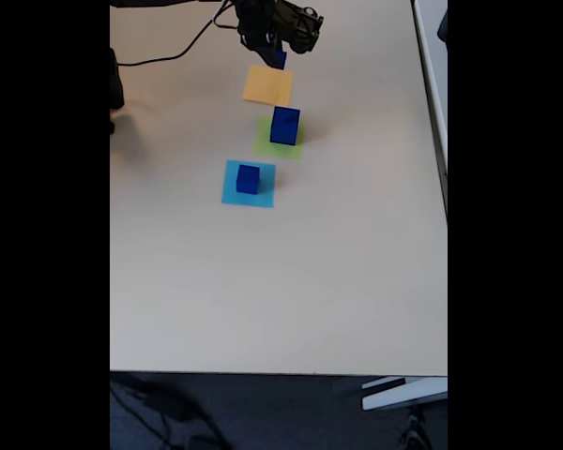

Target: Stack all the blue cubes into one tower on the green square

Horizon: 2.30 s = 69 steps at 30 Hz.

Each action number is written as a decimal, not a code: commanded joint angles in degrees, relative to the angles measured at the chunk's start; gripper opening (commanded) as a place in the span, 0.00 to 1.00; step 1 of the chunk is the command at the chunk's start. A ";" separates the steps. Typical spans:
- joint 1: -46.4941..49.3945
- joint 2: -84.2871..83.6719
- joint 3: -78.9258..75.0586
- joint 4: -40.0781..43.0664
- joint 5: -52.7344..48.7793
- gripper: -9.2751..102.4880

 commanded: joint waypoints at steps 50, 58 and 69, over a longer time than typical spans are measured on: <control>-3.69 -6.59 9.93 -16.61 -0.44 0.23; -4.04 -6.50 9.05 -17.75 -0.88 0.32; -0.09 -6.86 -9.40 -10.63 -15.38 0.37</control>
